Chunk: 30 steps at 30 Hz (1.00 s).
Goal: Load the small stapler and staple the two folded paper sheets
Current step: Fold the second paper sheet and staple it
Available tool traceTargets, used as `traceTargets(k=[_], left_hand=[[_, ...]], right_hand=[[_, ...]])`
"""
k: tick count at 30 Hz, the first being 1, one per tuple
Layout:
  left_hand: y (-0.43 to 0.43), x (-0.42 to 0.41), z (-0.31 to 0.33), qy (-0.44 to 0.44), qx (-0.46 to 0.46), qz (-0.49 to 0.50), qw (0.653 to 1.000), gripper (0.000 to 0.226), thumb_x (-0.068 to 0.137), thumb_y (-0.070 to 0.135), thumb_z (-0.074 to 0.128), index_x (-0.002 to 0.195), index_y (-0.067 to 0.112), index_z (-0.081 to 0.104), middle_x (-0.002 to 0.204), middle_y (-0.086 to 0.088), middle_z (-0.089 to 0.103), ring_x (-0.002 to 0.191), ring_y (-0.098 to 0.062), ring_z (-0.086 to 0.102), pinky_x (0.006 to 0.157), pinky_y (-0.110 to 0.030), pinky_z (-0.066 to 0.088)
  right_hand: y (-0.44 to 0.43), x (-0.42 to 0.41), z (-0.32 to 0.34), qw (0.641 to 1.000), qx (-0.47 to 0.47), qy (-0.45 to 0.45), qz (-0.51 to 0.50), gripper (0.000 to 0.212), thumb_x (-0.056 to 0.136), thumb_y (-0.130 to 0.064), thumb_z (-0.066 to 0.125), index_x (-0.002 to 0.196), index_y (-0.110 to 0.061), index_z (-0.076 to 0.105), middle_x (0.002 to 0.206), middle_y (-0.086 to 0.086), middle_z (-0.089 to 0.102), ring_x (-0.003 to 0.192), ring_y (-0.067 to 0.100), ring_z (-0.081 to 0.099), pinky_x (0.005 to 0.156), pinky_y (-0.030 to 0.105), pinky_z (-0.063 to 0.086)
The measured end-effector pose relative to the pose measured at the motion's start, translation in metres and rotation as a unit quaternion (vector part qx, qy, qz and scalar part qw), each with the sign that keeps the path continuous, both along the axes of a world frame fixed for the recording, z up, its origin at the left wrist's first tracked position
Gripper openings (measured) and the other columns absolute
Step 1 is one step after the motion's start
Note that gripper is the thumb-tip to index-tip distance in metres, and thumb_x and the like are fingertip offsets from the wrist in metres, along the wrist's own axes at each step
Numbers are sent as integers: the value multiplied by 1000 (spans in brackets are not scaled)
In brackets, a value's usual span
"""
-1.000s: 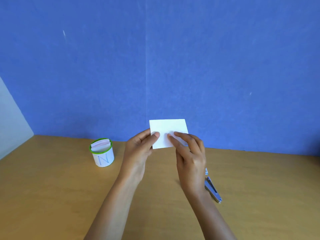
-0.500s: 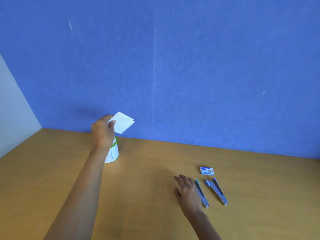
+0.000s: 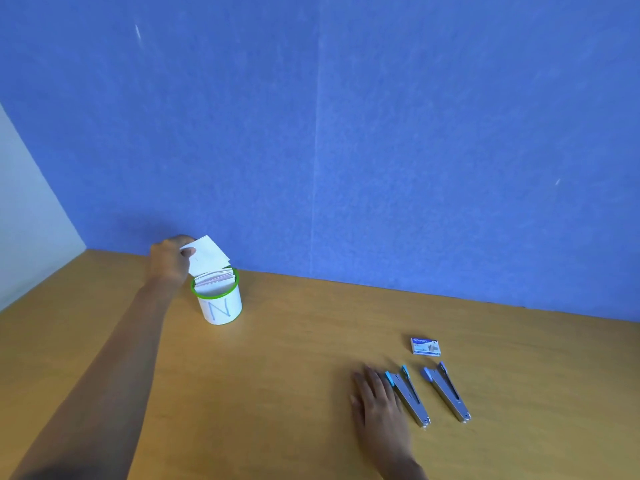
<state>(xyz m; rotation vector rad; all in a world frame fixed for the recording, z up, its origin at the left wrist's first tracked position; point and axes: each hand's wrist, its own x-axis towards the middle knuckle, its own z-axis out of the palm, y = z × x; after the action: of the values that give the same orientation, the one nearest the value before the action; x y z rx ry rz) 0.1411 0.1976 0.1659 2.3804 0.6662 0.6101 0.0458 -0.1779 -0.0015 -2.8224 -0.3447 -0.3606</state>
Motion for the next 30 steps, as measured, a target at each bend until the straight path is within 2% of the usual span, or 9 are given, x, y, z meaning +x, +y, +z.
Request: traceTargets(k=[5,9,14,19,25,30], left_hand=[[5,6,-7,32,10,-11,999,22,92,2,52,107,6,68,106,-22,66,97,-38,59,75,-35,43],[5,12,-7,74,49,-21,996,23,92,3,52,105,11,69,107,-22,65,97,-40,58,78,-38,46],[1,20,-10,128,104,-41,986,25,94,6,51,112,11,67,116,-22,63,109,-42,52,89,-37,41],[-4,21,-19,174,172,-62,968,31,96,5,44,115,15,66,120,-16,63,108,-38,53,87,-34,40],[-6,17,-42,187,263,-110,940,37,94,8,47,128,17,58,130,-8,50,122,-27,43,99,-32,35],[-9,9,-54,244,302,-113,915,41,94,12,46,134,23,51,130,-6,46,123,-24,41,100,-32,37]], right_hand=[[-2,1,-4,1000,1,-4,-1,48,58,-27,89,103,-18,74,111,3,71,101,22,69,73,36,58],[-3,1,-5,1000,-3,-17,-3,47,58,-28,89,103,-19,74,111,2,71,101,22,69,74,37,57],[-3,1,-6,999,-3,-36,-4,46,60,-28,88,102,-19,74,112,2,71,102,21,68,75,38,57],[-3,1,-4,999,-2,-49,-5,47,58,-29,89,101,-19,74,111,1,71,101,21,69,73,36,58],[-3,0,-4,999,-5,-50,-1,47,58,-29,89,101,-20,74,111,1,71,101,20,69,74,36,58],[-4,0,-1,999,-8,-40,-4,49,56,-33,89,101,-22,74,109,-1,72,98,18,70,70,33,58]])
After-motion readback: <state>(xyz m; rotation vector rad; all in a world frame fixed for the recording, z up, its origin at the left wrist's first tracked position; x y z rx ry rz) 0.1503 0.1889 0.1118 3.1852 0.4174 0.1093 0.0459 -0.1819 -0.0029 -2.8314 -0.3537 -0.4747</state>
